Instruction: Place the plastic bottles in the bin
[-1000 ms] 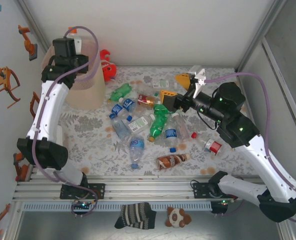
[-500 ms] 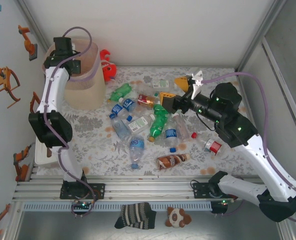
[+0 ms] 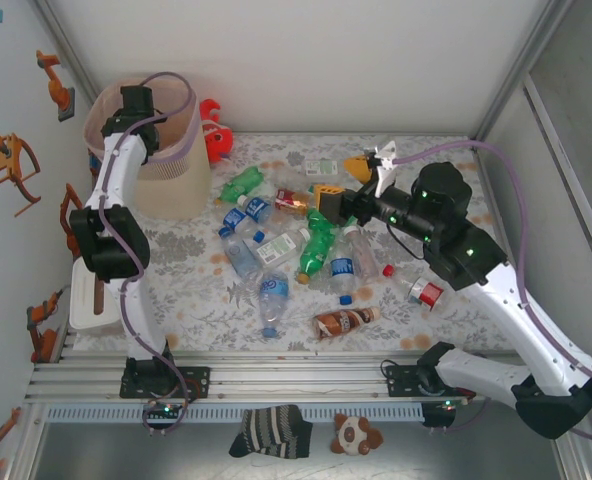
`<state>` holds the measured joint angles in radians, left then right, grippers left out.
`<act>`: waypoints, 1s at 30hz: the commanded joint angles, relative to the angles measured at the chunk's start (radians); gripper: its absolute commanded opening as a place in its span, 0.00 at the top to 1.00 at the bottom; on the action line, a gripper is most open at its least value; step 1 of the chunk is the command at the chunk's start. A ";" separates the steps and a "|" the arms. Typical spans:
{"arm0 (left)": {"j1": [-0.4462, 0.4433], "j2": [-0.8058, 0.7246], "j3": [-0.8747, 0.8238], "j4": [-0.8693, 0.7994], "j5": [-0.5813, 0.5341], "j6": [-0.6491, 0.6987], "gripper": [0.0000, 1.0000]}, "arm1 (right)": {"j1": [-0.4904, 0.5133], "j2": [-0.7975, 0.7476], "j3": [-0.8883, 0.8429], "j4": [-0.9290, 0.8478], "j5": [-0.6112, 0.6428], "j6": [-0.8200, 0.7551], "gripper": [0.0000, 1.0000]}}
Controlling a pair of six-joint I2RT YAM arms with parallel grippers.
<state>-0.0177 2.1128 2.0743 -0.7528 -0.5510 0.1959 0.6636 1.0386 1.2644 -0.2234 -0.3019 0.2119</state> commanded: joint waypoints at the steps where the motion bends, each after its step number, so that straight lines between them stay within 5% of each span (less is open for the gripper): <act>1: 0.011 0.049 0.024 0.003 -0.034 0.027 0.45 | 0.005 0.000 -0.018 0.022 -0.011 0.015 0.10; 17: 0.067 0.174 0.015 -0.028 0.024 -0.018 0.40 | 0.005 0.003 -0.042 0.030 -0.008 0.046 0.11; 30: 0.053 0.115 0.018 -0.072 0.101 -0.055 0.13 | 0.005 -0.012 -0.043 0.035 -0.006 0.052 0.11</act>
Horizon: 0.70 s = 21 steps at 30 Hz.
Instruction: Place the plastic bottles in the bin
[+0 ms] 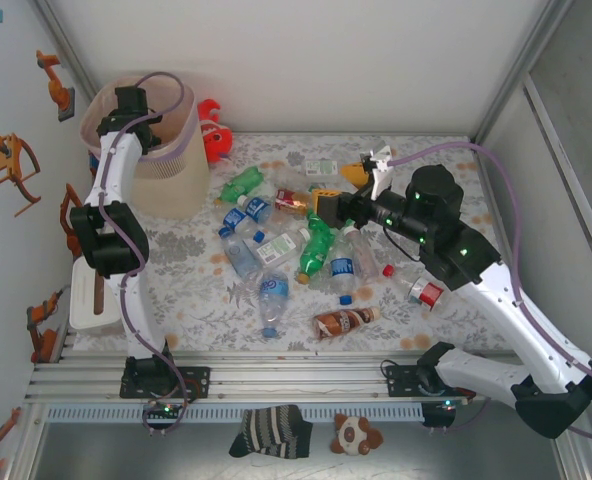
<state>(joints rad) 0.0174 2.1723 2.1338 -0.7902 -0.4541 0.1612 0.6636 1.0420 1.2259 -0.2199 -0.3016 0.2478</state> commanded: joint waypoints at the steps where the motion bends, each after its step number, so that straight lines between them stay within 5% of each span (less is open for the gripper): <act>1: 0.016 0.043 -0.042 -0.040 0.011 -0.021 0.12 | 0.004 -0.016 -0.008 0.032 -0.007 0.018 0.11; 21: -0.048 -0.258 -0.108 -0.084 0.227 -0.115 0.09 | 0.005 -0.046 -0.004 -0.034 0.067 0.018 0.12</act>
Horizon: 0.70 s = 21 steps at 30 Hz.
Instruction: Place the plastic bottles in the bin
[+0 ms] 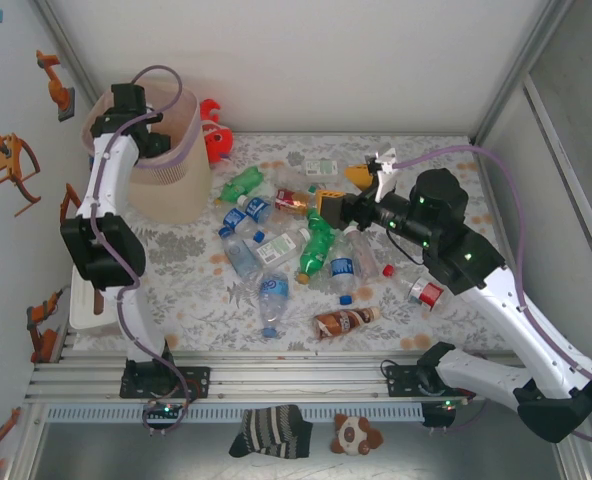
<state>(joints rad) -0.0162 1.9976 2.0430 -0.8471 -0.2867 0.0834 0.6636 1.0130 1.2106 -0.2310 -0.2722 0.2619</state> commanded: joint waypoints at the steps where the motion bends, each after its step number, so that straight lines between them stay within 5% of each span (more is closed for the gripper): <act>1: -0.019 -0.099 -0.020 -0.027 0.076 -0.038 0.09 | 0.005 -0.017 0.013 -0.033 0.045 0.004 0.12; 15: -0.075 -0.209 -0.004 -0.109 0.476 -0.123 0.23 | 0.005 -0.055 -0.016 -0.067 0.080 0.037 0.15; 21: -0.106 -0.211 0.011 -0.110 0.472 -0.124 0.20 | 0.005 -0.054 -0.020 -0.064 0.080 0.047 0.15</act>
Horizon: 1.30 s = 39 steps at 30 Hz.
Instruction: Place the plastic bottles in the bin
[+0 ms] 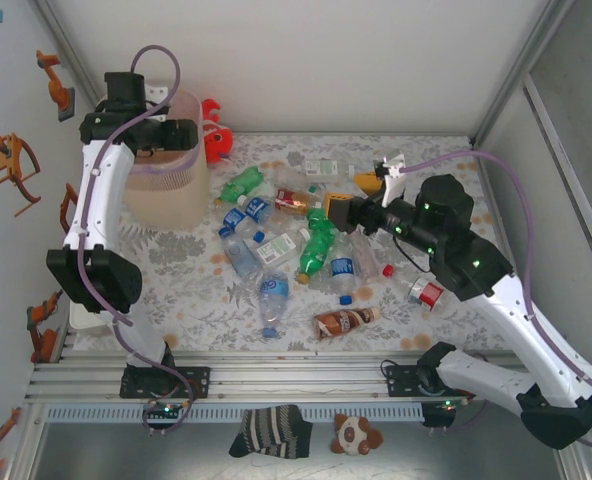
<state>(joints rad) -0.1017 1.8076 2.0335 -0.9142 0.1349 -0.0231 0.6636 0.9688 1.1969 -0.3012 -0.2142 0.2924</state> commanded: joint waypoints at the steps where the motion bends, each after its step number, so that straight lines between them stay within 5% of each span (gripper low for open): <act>1: -0.023 -0.021 0.027 -0.043 0.036 -0.016 0.20 | 0.005 -0.010 -0.005 0.007 0.022 0.017 0.15; 14: -0.039 -0.009 0.072 -0.062 0.070 -0.026 0.21 | 0.005 -0.008 -0.008 0.008 0.028 0.021 0.15; 28: -0.085 -0.002 0.058 -0.099 0.073 -0.019 0.45 | 0.005 -0.003 -0.011 0.013 0.026 0.016 0.15; 39: -0.130 -0.041 0.080 -0.101 0.087 -0.031 0.45 | 0.005 -0.002 -0.013 0.019 0.026 0.014 0.15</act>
<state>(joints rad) -0.2096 1.8091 2.0796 -0.9939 0.1936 -0.0460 0.6636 0.9699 1.1919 -0.3023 -0.1959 0.2996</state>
